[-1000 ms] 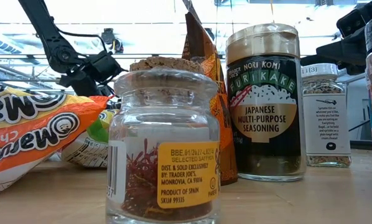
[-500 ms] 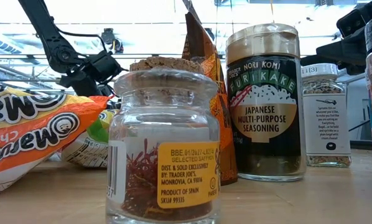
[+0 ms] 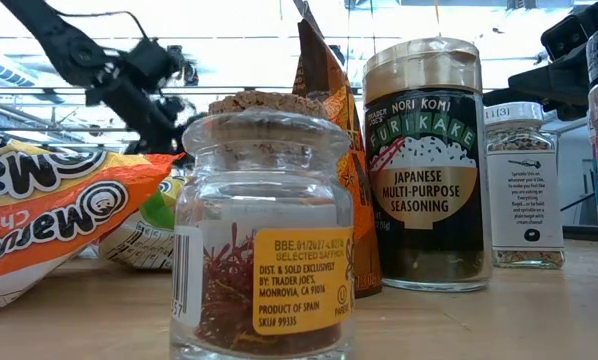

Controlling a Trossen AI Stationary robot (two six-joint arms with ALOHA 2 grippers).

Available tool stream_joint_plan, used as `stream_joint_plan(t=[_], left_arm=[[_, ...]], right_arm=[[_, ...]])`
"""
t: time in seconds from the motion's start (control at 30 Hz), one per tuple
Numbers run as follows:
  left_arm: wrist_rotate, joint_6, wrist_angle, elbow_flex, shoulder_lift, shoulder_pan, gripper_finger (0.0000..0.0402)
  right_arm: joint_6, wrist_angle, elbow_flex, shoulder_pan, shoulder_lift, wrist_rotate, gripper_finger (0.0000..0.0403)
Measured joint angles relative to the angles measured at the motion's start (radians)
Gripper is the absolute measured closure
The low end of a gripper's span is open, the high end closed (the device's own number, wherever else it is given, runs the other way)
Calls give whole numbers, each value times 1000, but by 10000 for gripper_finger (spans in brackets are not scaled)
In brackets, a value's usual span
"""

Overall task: Pick & Place Food Item
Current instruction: Put the blue baby spoon into the top left transparent bin

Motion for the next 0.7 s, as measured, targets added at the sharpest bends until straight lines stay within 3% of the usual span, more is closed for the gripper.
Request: stream_joint_plan(t=[0.2, 0.37, 0.53, 0.7], left_arm=[[111, -8, 12, 0, -176, -20, 298], [294, -48, 74, 0, -290, -79, 298], [499, -19, 224, 1, -347, -216, 298], [591, 43, 331, 1, -346, -394, 298]], right_arm=[[0, 0, 0, 0, 0, 0, 187], [0, 0, 0, 0, 0, 0, 185], [0, 0, 0, 0, 0, 0, 185], [0, 0, 0, 0, 0, 0, 187]])
